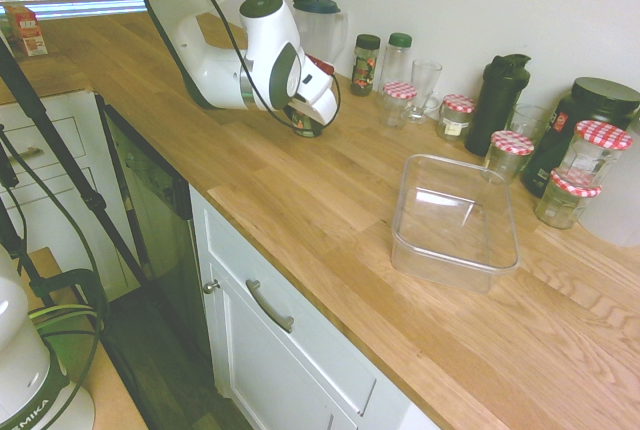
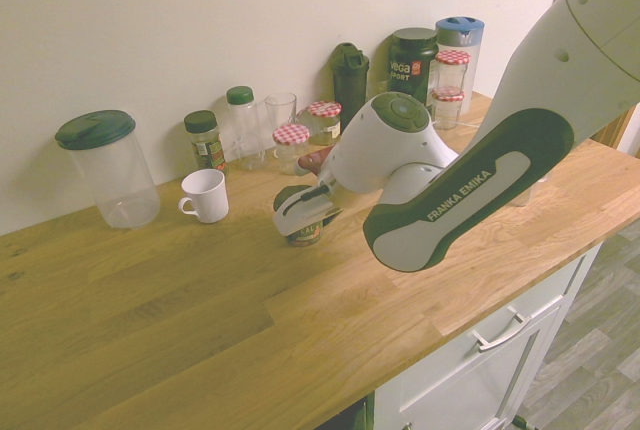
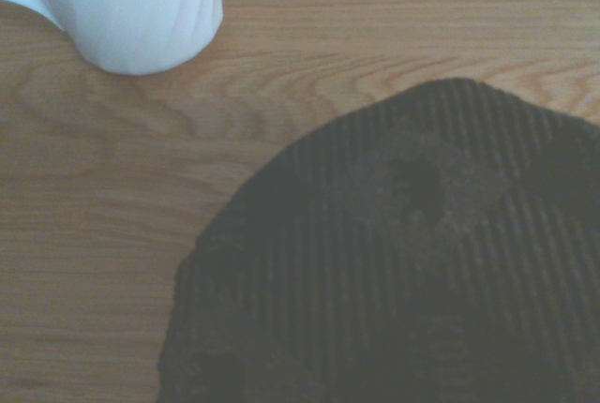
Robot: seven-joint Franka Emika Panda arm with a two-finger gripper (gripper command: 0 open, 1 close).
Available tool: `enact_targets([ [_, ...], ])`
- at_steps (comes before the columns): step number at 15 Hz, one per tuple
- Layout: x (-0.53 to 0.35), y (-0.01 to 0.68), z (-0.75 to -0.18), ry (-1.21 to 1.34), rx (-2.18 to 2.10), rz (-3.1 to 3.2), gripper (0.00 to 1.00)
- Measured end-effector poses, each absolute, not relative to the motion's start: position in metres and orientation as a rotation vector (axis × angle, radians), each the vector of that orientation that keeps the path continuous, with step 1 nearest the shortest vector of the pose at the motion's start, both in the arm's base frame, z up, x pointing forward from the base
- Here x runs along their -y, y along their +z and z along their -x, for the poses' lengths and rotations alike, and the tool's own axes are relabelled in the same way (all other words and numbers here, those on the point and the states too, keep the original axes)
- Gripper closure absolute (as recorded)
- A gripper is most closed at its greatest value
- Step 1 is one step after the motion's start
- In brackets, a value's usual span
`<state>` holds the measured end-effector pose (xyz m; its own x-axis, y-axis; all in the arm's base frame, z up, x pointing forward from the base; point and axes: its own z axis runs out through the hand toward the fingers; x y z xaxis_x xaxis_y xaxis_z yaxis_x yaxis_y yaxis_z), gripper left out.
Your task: Put the cereal into the container
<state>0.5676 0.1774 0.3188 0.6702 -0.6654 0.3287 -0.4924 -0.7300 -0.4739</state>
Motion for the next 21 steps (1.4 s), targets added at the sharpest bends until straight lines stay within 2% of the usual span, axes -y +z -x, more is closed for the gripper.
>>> enact_targets([
  [4, -0.166, 0.402, -0.574, -0.778, -0.995, 2.435, 1.0],
  [7, -0.122, 0.458, -0.568, -0.841, -1.085, 2.399, 1.0],
  [16, 0.097, 0.462, -0.51, -0.947, -1.44, 2.296, 1.0],
  [21, 0.161, 0.424, -0.501, -0.864, -1.588, 2.296, 1.0],
])
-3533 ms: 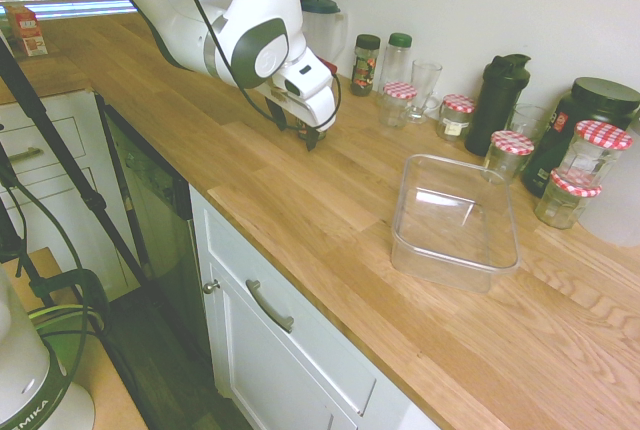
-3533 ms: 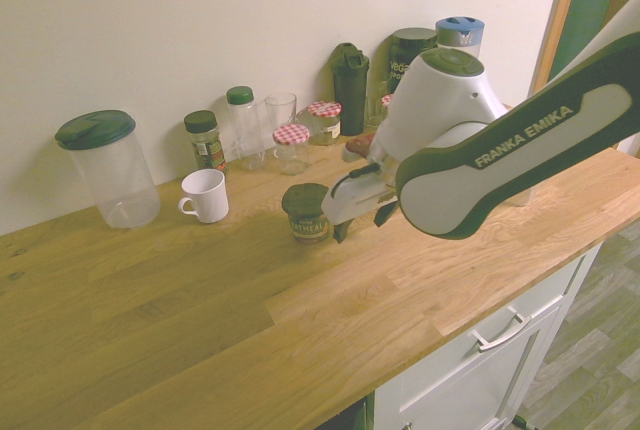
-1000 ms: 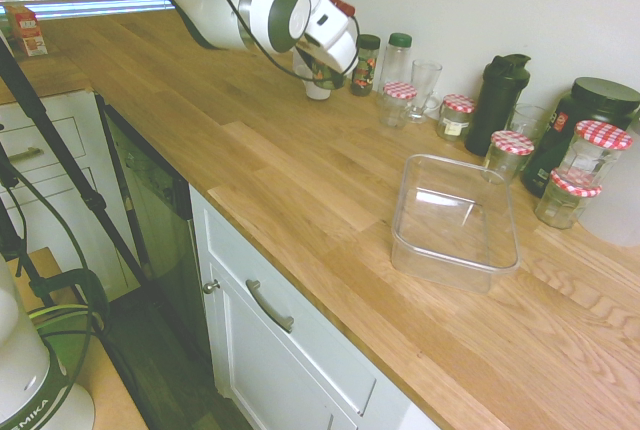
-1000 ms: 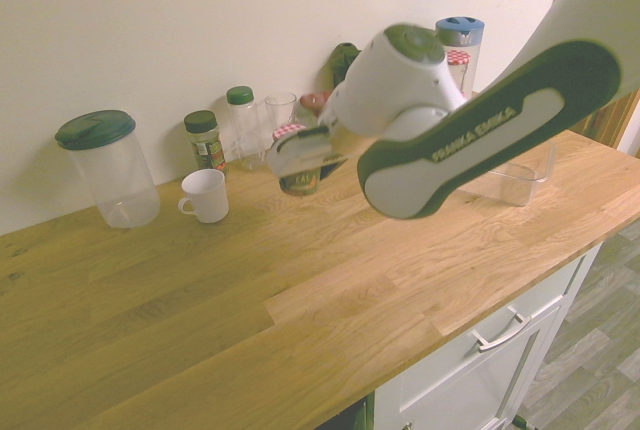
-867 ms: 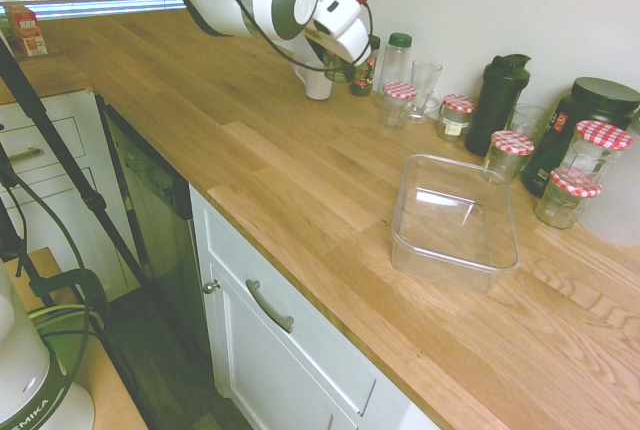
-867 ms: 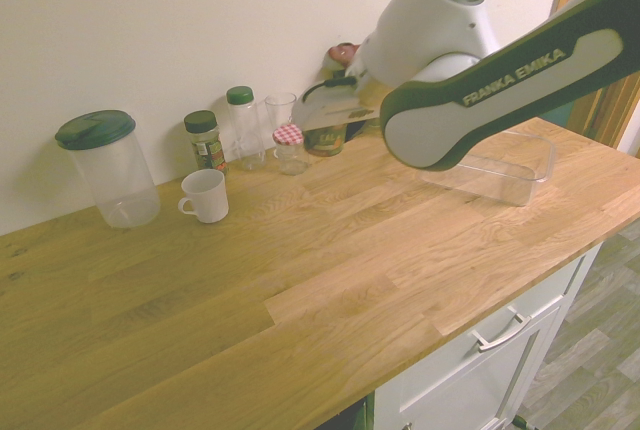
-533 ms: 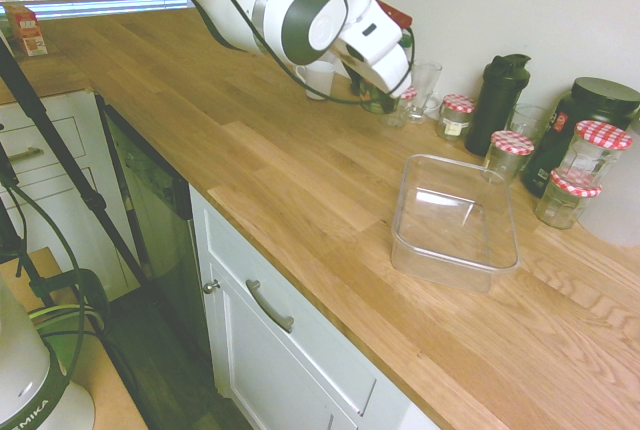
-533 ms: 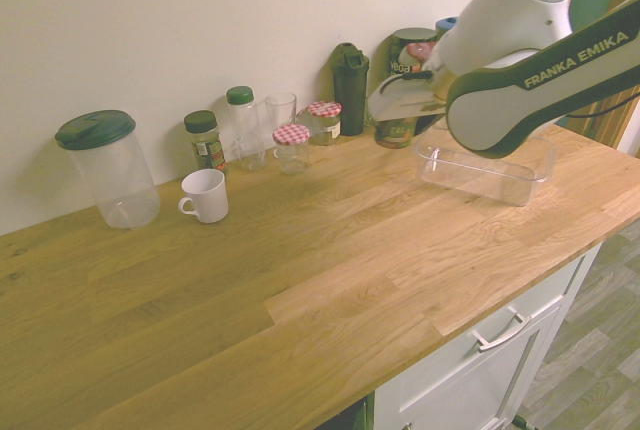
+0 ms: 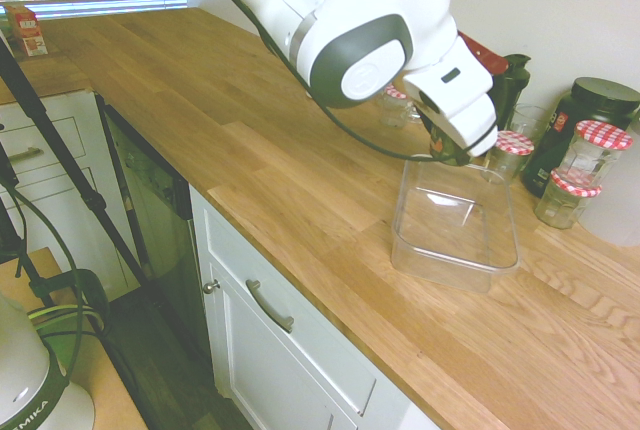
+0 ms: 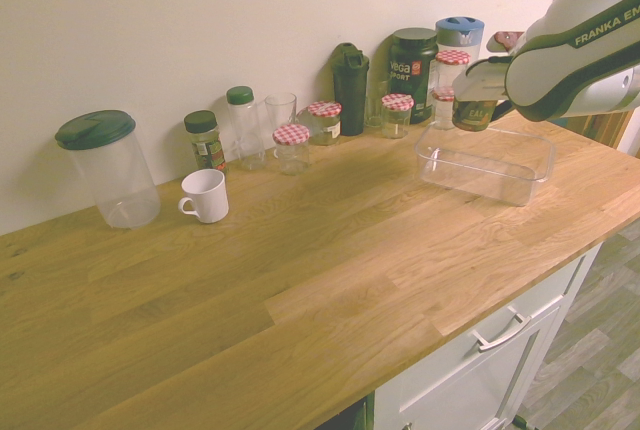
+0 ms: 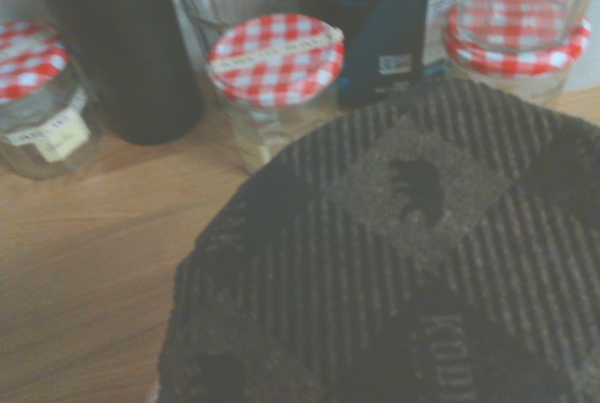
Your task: Put the cereal into the container
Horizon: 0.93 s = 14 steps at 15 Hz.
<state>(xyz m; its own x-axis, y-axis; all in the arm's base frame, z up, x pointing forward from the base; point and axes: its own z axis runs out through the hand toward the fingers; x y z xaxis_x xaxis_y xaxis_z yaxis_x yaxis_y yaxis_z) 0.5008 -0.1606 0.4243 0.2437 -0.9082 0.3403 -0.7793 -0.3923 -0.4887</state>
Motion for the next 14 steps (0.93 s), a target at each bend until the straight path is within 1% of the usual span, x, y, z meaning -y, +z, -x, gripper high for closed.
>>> enact_targets([
  [3, 0.191, 0.4, -0.496, -0.751, -1.699, 2.313, 1.0],
  [5, 0.199, 0.398, -0.497, -0.695, -1.732, 2.32, 1.0],
  [8, 0.202, 0.392, -0.505, -0.671, -1.742, 2.332, 1.0],
  [13, 0.206, 0.348, -0.517, -0.599, -1.776, 2.374, 1.0],
  [14, 0.206, 0.345, -0.518, -0.594, -1.779, 2.375, 0.0],
])
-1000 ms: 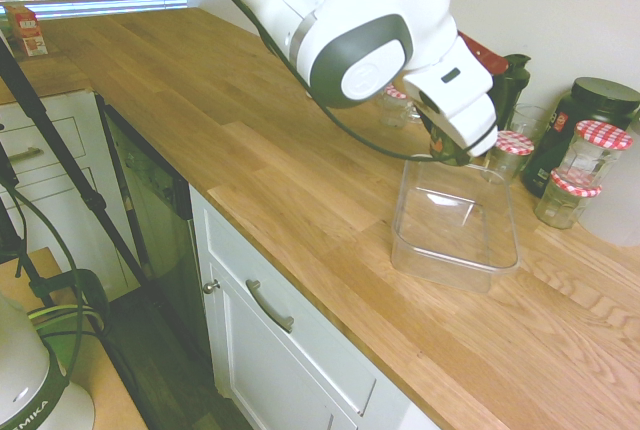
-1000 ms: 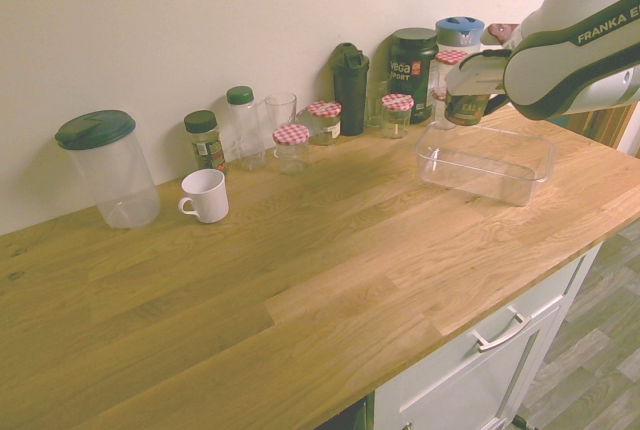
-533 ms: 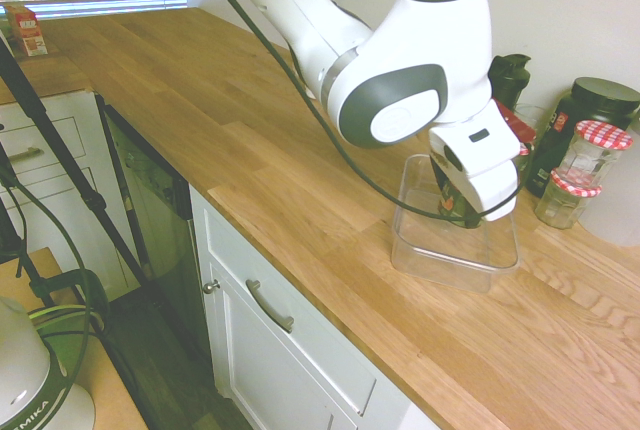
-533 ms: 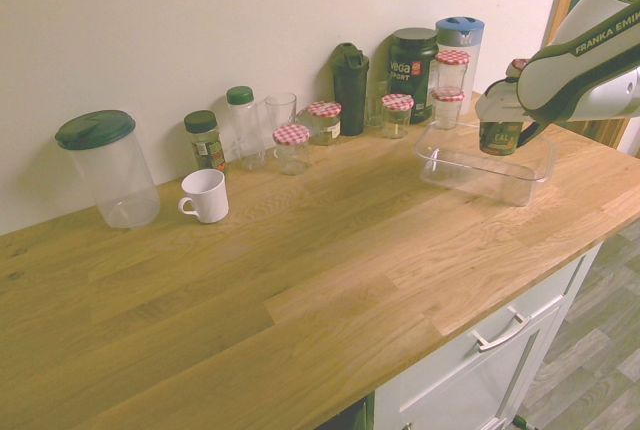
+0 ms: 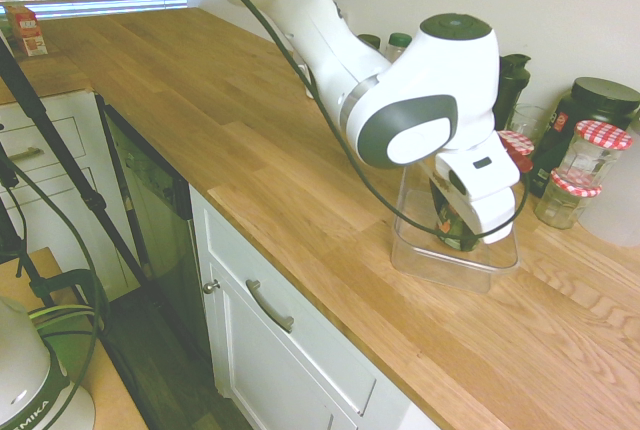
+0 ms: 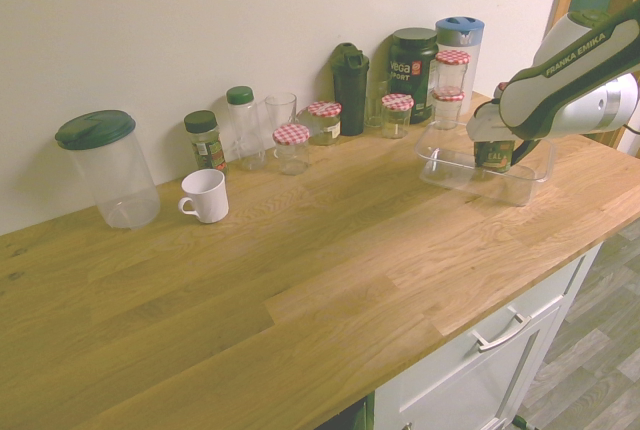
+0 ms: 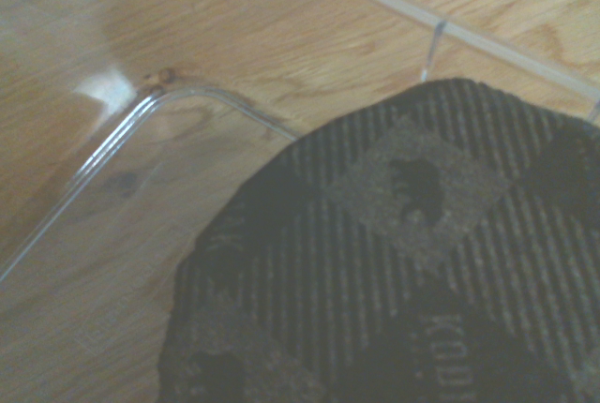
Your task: Put the cereal into the container
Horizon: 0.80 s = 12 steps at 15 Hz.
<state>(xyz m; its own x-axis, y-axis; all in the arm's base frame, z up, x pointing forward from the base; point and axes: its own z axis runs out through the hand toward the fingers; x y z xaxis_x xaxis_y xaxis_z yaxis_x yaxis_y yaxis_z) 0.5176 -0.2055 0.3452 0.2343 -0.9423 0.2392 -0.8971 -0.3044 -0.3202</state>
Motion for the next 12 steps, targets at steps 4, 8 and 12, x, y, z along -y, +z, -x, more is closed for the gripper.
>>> enact_targets([
  [4, 0.204, 0.348, -0.518, -0.533, -1.822, 2.354, 0.0],
  [8, 0.202, 0.359, -0.517, -0.374, -1.87, 2.324, 0.0],
  [12, 0.202, 0.361, -0.518, -0.295, -1.898, 2.27, 0.0],
])
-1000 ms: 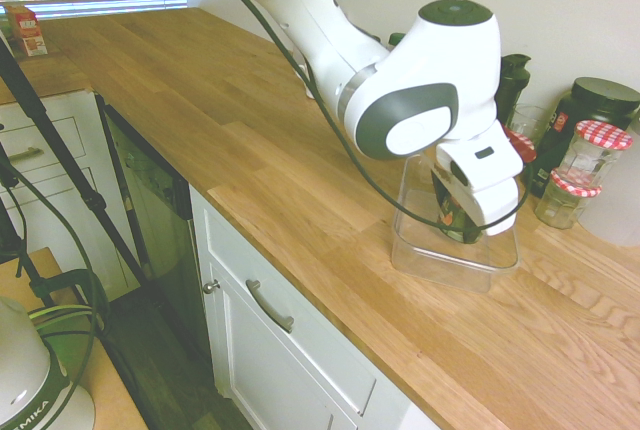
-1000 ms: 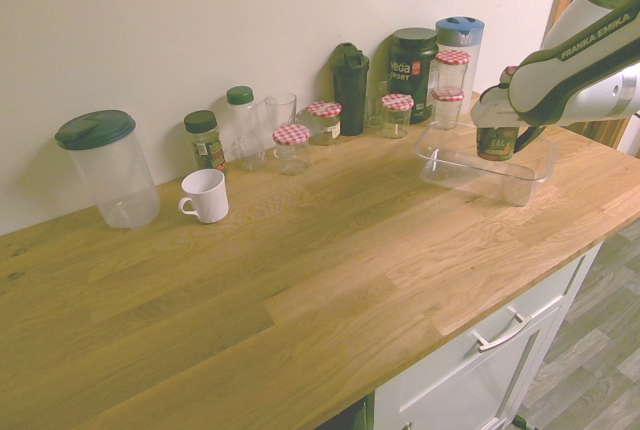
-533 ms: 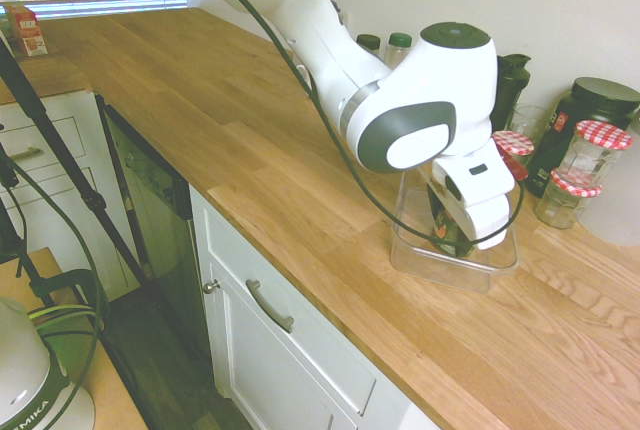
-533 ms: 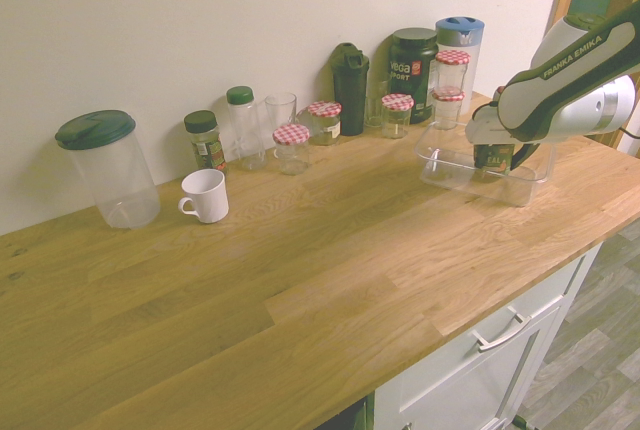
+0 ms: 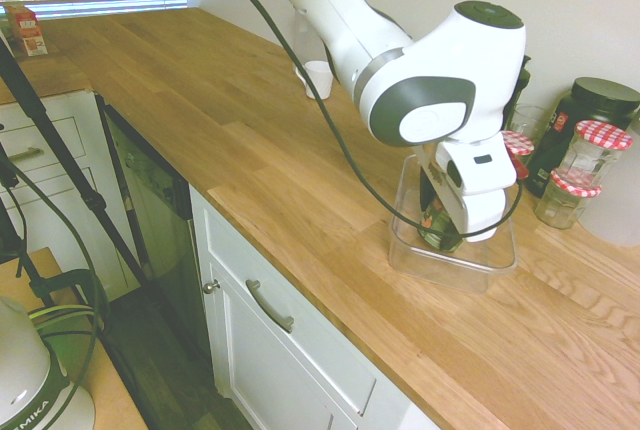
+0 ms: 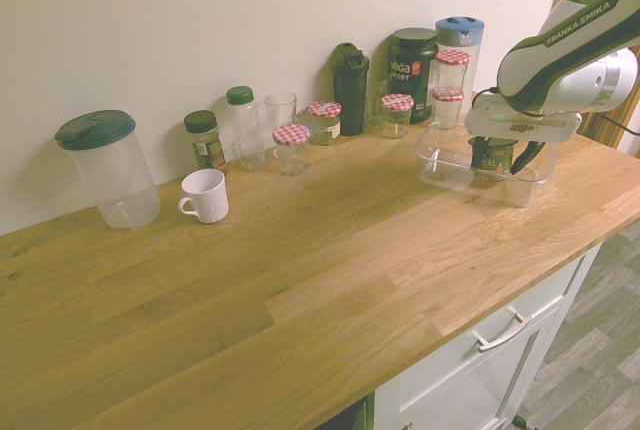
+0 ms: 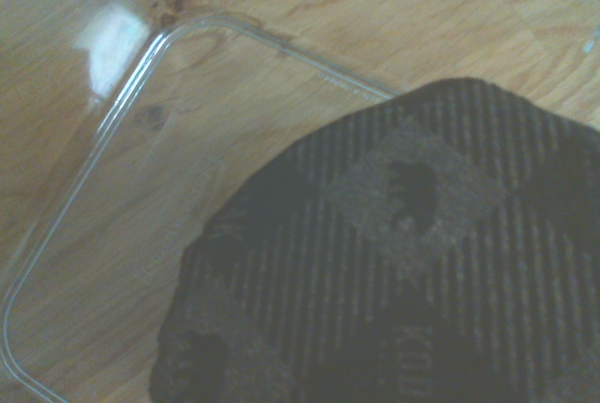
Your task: Put the cereal into the container
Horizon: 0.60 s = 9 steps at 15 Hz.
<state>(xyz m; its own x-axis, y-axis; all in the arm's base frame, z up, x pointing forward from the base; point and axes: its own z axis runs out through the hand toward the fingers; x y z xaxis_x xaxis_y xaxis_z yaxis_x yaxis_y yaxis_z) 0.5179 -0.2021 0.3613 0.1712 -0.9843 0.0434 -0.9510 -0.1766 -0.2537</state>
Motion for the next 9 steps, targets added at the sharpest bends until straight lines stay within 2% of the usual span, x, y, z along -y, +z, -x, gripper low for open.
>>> enact_targets([
  [4, 0.201, 0.373, -0.521, -0.281, -1.891, 2.246, 0.0],
  [9, 0.194, 0.419, -0.517, -0.247, -1.849, 2.177, 0.0],
])
